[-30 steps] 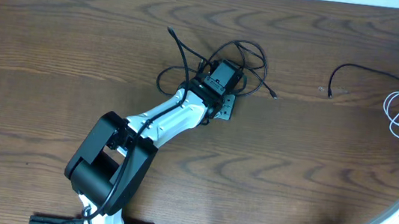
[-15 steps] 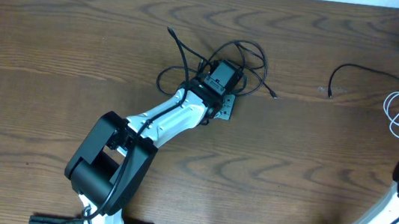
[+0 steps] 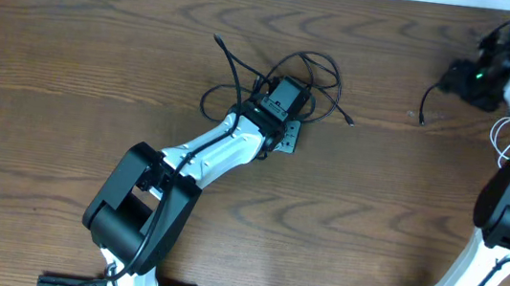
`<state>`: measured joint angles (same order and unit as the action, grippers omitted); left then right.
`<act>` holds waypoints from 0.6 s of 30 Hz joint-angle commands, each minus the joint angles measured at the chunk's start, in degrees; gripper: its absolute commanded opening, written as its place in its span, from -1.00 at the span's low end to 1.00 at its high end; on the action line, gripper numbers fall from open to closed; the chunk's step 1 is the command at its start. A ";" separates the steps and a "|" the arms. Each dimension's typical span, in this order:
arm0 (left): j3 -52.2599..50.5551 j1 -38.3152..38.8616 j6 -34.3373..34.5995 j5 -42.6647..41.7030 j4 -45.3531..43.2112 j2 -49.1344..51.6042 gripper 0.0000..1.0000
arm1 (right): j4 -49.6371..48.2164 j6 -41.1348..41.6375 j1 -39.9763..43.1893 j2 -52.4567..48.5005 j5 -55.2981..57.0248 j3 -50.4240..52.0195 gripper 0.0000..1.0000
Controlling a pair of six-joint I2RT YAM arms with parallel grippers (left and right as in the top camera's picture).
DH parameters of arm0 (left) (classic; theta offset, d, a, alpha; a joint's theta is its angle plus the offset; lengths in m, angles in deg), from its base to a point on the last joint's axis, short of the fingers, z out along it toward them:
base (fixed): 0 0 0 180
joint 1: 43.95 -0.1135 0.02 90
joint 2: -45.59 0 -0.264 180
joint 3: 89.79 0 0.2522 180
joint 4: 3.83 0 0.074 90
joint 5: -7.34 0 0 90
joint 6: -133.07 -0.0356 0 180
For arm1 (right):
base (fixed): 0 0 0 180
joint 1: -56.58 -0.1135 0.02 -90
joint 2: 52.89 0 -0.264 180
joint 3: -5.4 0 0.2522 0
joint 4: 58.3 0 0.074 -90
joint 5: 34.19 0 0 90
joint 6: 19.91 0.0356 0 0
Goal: Untangle cables
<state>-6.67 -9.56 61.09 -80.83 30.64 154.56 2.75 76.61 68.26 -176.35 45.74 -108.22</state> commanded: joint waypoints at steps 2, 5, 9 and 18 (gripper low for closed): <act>0.90 0.09 0.31 0.13 0.24 -0.46 0.19 | -0.42 -0.79 -2.89 1.92 5.03 4.02 0.16; 0.90 0.09 0.31 0.13 0.26 -0.46 0.18 | -0.74 -0.81 -3.87 1.90 6.05 6.01 0.06; 0.90 0.09 0.31 0.13 0.26 -0.46 0.18 | -0.74 -0.83 -4.24 1.90 4.98 7.98 -0.10; 0.90 0.09 0.31 0.11 1.16 -0.46 0.18 | -4.39 -0.83 -4.52 1.90 4.96 12.41 -0.43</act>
<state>-6.67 -9.56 61.26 -80.83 31.15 154.56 -1.04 75.83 64.15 -176.13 50.31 -96.92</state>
